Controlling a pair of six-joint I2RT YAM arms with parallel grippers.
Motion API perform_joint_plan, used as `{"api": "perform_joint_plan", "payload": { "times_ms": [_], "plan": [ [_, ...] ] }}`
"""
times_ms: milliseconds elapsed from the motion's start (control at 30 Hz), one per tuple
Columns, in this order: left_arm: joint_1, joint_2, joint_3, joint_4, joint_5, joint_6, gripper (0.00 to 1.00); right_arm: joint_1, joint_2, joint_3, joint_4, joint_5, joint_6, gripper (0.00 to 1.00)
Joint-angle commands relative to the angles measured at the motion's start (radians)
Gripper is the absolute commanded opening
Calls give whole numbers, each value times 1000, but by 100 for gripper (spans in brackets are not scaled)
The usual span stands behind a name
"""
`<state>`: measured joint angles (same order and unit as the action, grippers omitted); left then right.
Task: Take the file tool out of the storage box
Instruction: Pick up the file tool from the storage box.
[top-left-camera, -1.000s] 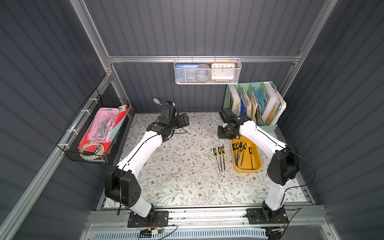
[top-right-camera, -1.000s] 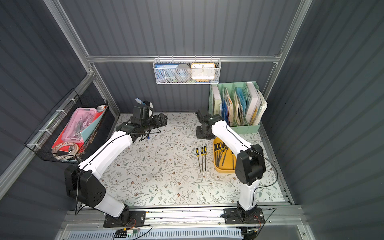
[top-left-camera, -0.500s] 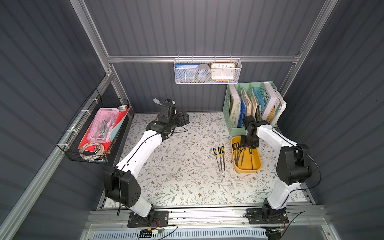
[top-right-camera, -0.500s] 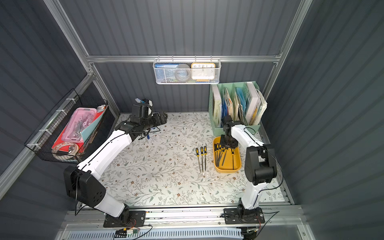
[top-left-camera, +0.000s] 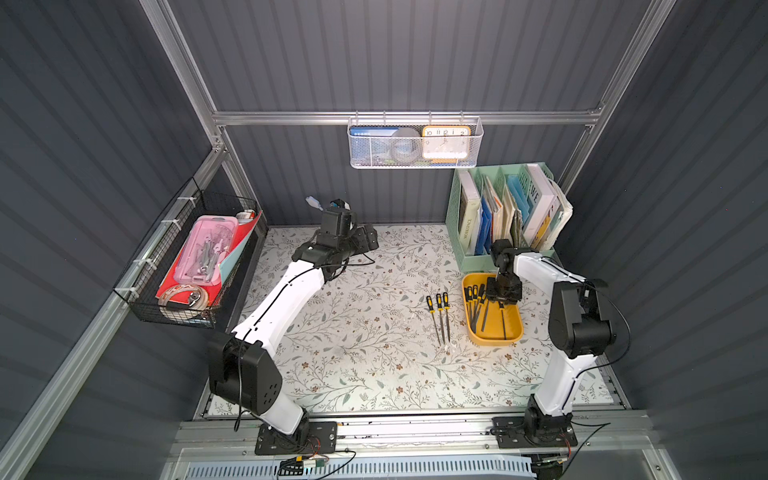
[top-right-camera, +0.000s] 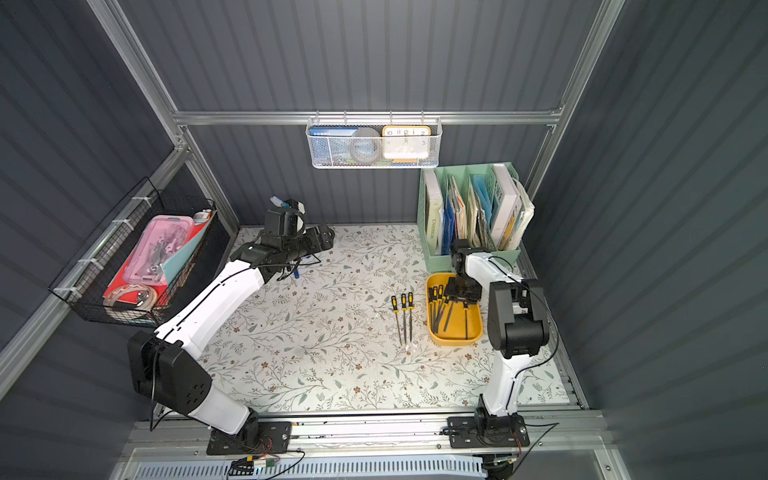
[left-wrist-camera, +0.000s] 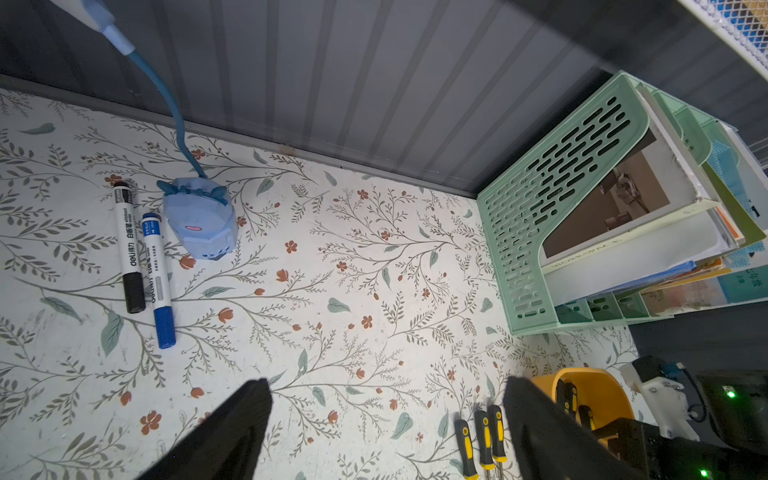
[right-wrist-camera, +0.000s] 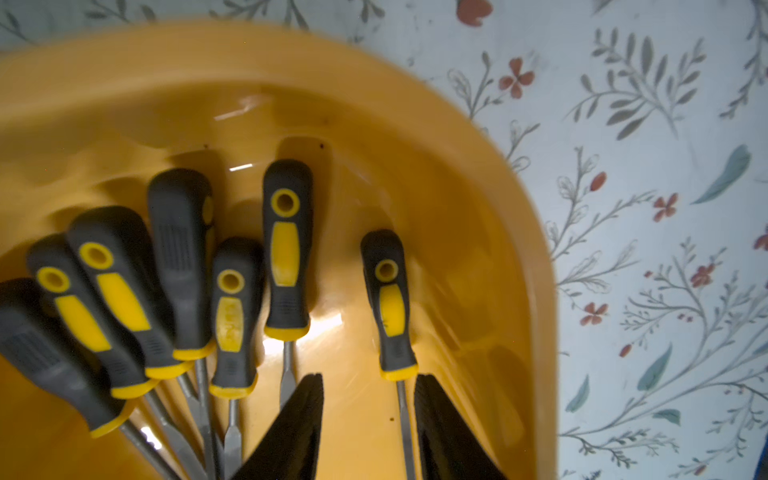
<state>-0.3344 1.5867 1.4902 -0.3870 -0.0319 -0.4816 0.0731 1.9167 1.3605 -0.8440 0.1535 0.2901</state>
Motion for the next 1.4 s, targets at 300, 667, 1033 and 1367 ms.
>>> {"api": "perform_joint_plan", "payload": {
  "times_ms": [300,667,1033,1367],
  "plan": [
    [6,-17,34,-43,-26,4,94,-19,68,-32,55,-40,6,41],
    [6,-25,10,-19,-23,-3,94,-7,27,-75,61,-110,21,29],
    [6,-14,22,-11,-8,-3,94,30,-74,-79,25,-87,55,30],
    [6,-16,27,-22,-10,-1,94,1,-37,-6,-8,-17,-1,37]
  ]
}}
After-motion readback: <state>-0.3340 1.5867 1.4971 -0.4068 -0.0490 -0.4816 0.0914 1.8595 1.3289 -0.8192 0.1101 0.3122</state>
